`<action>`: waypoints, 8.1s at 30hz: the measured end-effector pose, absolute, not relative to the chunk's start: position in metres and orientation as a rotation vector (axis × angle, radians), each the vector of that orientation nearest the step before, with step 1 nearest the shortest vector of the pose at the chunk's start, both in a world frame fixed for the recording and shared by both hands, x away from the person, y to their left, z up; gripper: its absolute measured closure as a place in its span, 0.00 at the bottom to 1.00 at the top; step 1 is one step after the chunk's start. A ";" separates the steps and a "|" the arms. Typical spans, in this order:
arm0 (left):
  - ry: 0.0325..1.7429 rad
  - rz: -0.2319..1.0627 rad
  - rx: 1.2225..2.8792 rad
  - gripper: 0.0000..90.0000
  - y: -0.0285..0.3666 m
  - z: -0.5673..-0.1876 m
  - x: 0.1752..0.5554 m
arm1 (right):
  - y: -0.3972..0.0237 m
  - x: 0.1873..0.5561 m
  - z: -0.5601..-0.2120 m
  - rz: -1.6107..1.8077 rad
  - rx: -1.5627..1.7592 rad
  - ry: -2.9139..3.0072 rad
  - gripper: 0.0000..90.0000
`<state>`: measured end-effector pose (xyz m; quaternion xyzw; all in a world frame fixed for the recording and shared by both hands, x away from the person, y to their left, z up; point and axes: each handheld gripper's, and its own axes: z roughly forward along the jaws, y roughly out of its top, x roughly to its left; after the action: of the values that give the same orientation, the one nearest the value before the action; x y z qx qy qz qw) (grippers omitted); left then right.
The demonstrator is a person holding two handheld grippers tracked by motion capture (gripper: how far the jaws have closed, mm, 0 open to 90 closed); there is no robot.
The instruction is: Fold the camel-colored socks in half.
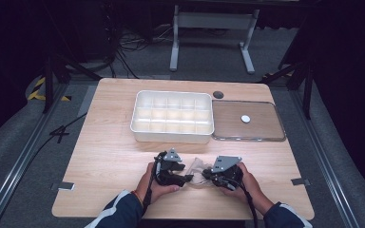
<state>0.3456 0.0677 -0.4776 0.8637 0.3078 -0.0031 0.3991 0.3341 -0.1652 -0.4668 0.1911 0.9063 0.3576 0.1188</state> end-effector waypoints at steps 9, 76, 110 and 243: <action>0.751 0.003 2.201 0.62 0.058 -0.478 0.342 | -0.167 0.335 -0.464 1.026 0.552 2.654 0.86; 0.693 0.230 2.155 0.87 0.045 -0.454 0.330 | -0.166 0.343 -0.464 1.055 0.592 2.691 0.94; 0.609 0.232 2.193 0.85 0.027 -0.470 0.326 | -0.173 0.365 -0.457 1.239 0.781 2.530 0.75; 0.374 0.222 2.276 0.86 0.036 -0.470 0.303 | -0.186 0.365 -0.450 1.256 0.785 2.428 0.58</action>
<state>0.3033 0.0356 -0.4699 0.9000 0.1477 0.0877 0.4006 0.3645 -0.1857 -0.4498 0.2729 0.8443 0.4367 0.1483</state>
